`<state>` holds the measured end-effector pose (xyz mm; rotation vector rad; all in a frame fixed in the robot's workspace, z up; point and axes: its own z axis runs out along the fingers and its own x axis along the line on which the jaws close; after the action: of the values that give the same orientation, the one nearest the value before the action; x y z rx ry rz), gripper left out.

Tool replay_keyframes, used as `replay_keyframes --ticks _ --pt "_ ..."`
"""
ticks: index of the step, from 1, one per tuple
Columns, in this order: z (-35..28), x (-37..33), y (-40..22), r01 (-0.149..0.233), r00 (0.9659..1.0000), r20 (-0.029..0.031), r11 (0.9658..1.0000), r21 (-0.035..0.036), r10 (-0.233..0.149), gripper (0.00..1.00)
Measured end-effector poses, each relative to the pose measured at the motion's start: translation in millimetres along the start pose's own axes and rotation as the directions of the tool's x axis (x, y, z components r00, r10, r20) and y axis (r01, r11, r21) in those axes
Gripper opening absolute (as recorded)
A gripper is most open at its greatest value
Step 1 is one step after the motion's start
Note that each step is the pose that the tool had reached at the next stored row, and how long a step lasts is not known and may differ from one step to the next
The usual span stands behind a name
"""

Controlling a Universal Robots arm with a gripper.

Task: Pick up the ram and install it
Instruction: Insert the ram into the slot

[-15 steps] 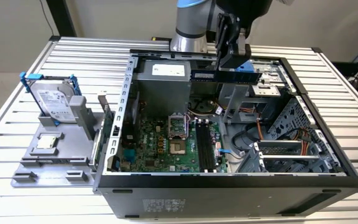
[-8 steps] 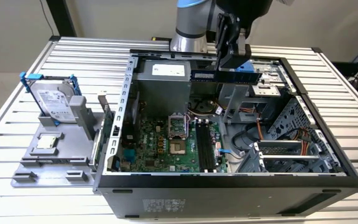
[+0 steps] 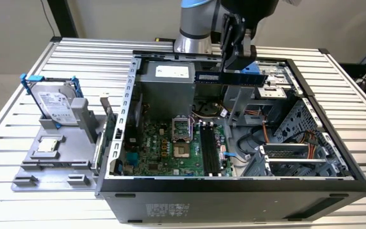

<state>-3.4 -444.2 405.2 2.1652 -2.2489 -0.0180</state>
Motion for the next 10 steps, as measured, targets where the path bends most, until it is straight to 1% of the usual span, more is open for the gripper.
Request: replay_keyframes --ticks 6,10 --pt "0.0 0.0 0.1 -0.048 0.9988 0.001 0.9988 -0.0004 0.048 0.0" --pt "0.0 0.0 0.1 -0.056 0.9984 0.0013 0.9984 -0.0004 0.056 0.0"
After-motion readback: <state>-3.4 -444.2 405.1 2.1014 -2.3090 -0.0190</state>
